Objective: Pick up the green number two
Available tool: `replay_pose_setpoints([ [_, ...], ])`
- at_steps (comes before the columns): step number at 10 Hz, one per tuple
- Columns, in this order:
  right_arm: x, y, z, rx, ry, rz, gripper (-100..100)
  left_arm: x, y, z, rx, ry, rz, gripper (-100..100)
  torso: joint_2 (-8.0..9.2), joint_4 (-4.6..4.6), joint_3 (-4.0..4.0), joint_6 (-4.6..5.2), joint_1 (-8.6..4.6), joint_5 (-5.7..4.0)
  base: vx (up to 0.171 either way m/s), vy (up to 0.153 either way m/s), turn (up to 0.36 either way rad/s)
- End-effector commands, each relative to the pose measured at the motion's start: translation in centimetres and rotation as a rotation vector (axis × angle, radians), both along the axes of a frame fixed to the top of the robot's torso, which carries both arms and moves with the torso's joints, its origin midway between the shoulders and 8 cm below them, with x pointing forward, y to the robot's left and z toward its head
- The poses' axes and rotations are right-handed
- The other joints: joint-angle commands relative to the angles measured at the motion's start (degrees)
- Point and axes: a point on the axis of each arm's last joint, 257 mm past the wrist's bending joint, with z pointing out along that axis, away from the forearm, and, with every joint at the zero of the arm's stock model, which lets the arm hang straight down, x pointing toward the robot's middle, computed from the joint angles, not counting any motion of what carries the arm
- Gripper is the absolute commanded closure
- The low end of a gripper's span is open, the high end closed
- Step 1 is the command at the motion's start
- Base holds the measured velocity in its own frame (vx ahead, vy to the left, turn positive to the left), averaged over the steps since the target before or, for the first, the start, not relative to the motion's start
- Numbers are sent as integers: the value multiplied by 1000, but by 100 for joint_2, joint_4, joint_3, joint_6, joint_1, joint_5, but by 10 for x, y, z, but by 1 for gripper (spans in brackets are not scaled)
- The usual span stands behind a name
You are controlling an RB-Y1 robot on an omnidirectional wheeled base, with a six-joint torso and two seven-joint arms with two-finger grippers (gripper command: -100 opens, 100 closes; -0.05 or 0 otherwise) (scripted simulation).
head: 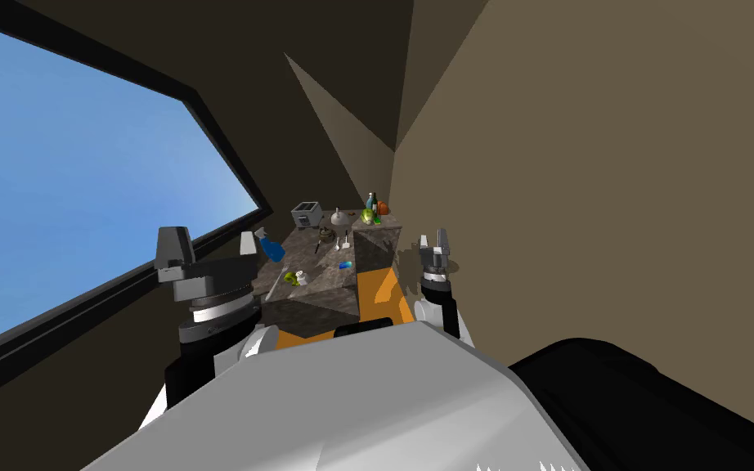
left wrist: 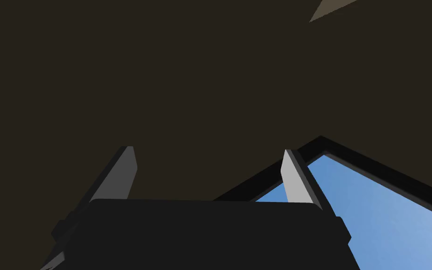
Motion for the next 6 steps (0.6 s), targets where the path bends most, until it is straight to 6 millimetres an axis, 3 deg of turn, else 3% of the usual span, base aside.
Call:
replay_pose_setpoints([
  [1,0,0,0,0,0,0,0,14,-4,-17,10,59,-19,-100,0,0,0,0,0,0,-35,1,-130],
  [6,0,0,0,0,0,0,0,46,-12,-59,22,204,-51,-100,16,4,9,1,7,2,-47,11,-85],
])
